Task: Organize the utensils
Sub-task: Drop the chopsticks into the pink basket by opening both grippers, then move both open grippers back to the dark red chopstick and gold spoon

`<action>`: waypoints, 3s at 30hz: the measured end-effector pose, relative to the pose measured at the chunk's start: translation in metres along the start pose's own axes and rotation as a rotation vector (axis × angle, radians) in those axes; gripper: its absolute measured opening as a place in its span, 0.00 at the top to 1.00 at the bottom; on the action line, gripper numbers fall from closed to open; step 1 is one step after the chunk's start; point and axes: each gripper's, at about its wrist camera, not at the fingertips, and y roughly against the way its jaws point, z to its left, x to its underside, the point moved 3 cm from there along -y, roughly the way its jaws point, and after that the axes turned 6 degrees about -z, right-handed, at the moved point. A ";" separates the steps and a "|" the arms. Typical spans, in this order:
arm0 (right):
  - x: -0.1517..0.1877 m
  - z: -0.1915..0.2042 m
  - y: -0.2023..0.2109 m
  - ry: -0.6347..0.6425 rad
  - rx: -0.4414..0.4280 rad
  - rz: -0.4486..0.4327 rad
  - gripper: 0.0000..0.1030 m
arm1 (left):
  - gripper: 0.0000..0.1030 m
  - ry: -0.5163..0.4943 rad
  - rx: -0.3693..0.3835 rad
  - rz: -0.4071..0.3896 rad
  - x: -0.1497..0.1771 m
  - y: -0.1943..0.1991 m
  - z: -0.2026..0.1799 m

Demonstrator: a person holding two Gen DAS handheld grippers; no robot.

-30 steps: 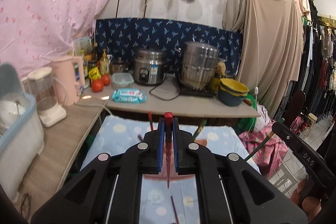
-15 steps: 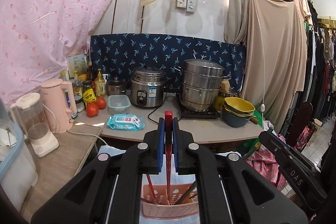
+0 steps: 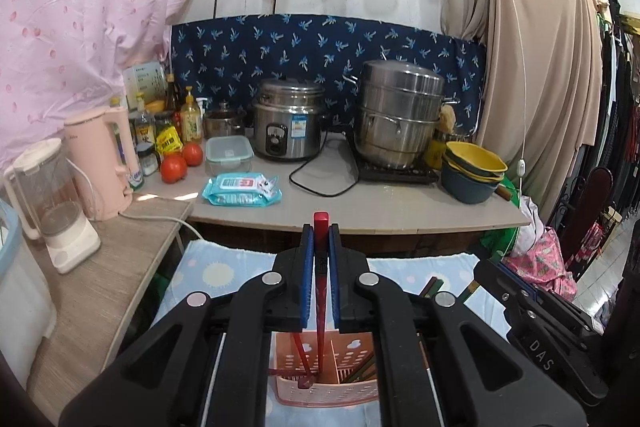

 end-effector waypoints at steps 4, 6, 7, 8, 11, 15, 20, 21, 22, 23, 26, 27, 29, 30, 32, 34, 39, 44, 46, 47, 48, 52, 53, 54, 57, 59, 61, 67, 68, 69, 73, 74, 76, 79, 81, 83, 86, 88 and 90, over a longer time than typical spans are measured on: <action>0.010 -0.003 -0.007 0.006 0.011 0.023 0.93 | 0.93 0.002 0.001 0.014 0.007 -0.006 -0.001; 0.014 -0.004 -0.009 0.006 0.015 0.030 0.93 | 0.93 0.005 0.003 0.020 0.008 -0.008 -0.001; 0.015 -0.004 -0.010 0.004 0.016 0.033 0.93 | 0.93 0.004 0.002 0.023 0.009 -0.009 -0.001; 0.016 -0.005 -0.011 0.002 0.017 0.036 0.93 | 0.93 0.003 0.001 0.027 0.011 -0.010 -0.001; 0.020 -0.007 -0.014 -0.005 0.017 0.049 0.93 | 0.92 -0.002 -0.014 0.030 0.013 -0.013 -0.002; 0.020 -0.007 -0.014 0.006 0.031 0.040 0.83 | 0.86 0.008 -0.023 0.045 0.016 -0.015 0.001; 0.020 -0.008 -0.008 0.005 0.033 0.025 0.79 | 0.64 0.008 -0.042 0.040 0.019 -0.013 0.003; 0.019 -0.008 -0.006 0.005 0.035 0.021 0.76 | 0.61 0.006 -0.050 0.036 0.019 -0.011 0.003; 0.019 -0.008 -0.004 0.004 0.035 0.018 0.74 | 0.55 0.004 -0.057 0.034 0.020 -0.010 0.004; 0.019 -0.008 -0.002 0.002 0.035 0.017 0.74 | 0.52 0.003 -0.062 0.030 0.020 -0.008 0.004; 0.019 -0.009 0.006 -0.006 0.034 0.009 0.73 | 0.51 0.004 -0.062 0.028 0.020 -0.002 0.005; 0.019 -0.009 0.009 -0.005 0.035 0.005 0.73 | 0.51 0.004 -0.061 0.028 0.020 0.000 0.005; 0.019 -0.008 0.016 -0.005 0.036 0.001 0.72 | 0.51 0.004 -0.062 0.027 0.021 0.005 0.005; 0.019 -0.008 0.020 -0.004 0.035 0.000 0.72 | 0.51 0.003 -0.058 0.026 0.021 0.009 0.005; 0.021 -0.007 0.029 0.001 0.035 -0.002 0.71 | 0.51 -0.001 -0.058 0.025 0.023 0.016 0.004; 0.025 -0.007 0.038 0.011 0.040 -0.003 0.70 | 0.50 -0.009 -0.052 0.027 0.028 0.024 0.002; 0.045 -0.004 0.061 0.033 0.043 0.027 0.70 | 0.48 -0.029 -0.047 0.044 0.044 0.045 -0.002; 0.073 -0.004 0.085 0.038 0.046 0.072 0.70 | 0.47 -0.030 -0.051 0.081 0.068 0.065 -0.001; 0.086 -0.005 0.094 0.036 0.046 0.095 0.70 | 0.47 -0.028 -0.058 0.102 0.081 0.073 0.002; 0.092 -0.005 0.099 0.038 0.047 0.106 0.70 | 0.47 -0.027 -0.061 0.112 0.086 0.075 0.003; 0.098 -0.005 0.103 0.040 0.048 0.117 0.70 | 0.47 -0.019 -0.064 0.126 0.094 0.078 0.005; 0.128 -0.006 0.120 0.063 0.061 0.168 0.70 | 0.47 -0.008 -0.074 0.176 0.121 0.089 0.012; 0.135 -0.006 0.124 0.065 0.062 0.181 0.70 | 0.47 -0.004 -0.078 0.191 0.130 0.092 0.013; 0.144 -0.007 0.128 0.066 0.064 0.197 0.70 | 0.47 0.002 -0.078 0.203 0.136 0.094 0.016; 0.167 -0.007 0.137 0.071 0.070 0.239 0.70 | 0.47 0.016 -0.085 0.248 0.160 0.100 0.020; 0.184 -0.007 0.142 0.076 0.071 0.271 0.70 | 0.47 0.022 -0.093 0.273 0.174 0.104 0.023; 0.201 -0.006 0.147 0.079 0.068 0.305 0.70 | 0.47 0.030 -0.099 0.304 0.190 0.108 0.027; 0.244 0.000 0.159 0.103 0.058 0.387 0.70 | 0.47 0.063 -0.121 0.395 0.238 0.119 0.037; 0.252 0.002 0.160 0.106 0.053 0.402 0.70 | 0.47 0.068 -0.124 0.408 0.244 0.120 0.039; 0.259 0.005 0.161 0.110 0.047 0.415 0.70 | 0.47 0.073 -0.129 0.425 0.253 0.122 0.041; 0.282 0.015 0.163 0.130 0.025 0.458 0.70 | 0.47 0.081 -0.138 0.474 0.276 0.127 0.045; 0.285 0.017 0.164 0.134 0.020 0.467 0.70 | 0.47 0.080 -0.142 0.485 0.281 0.129 0.046; 0.294 0.021 0.164 0.143 0.013 0.485 0.70 | 0.47 0.082 -0.145 0.499 0.288 0.131 0.047; 0.304 0.025 0.163 0.147 0.006 0.508 0.70 | 0.47 0.086 -0.151 0.519 0.297 0.134 0.049; 0.309 0.027 0.162 0.149 0.003 0.519 0.70 | 0.47 0.091 -0.154 0.533 0.303 0.136 0.052; 0.312 0.029 0.161 0.155 0.000 0.524 0.70 | 0.47 0.095 -0.158 0.544 0.309 0.138 0.053; 0.317 0.032 0.160 0.161 -0.004 0.535 0.70 | 0.47 0.095 -0.160 0.554 0.314 0.140 0.055; 0.320 0.034 0.159 0.167 -0.005 0.538 0.70 | 0.47 0.093 -0.160 0.558 0.316 0.141 0.055; 0.323 0.033 0.158 0.172 -0.001 0.537 0.70 | 0.47 0.091 -0.159 0.562 0.318 0.142 0.055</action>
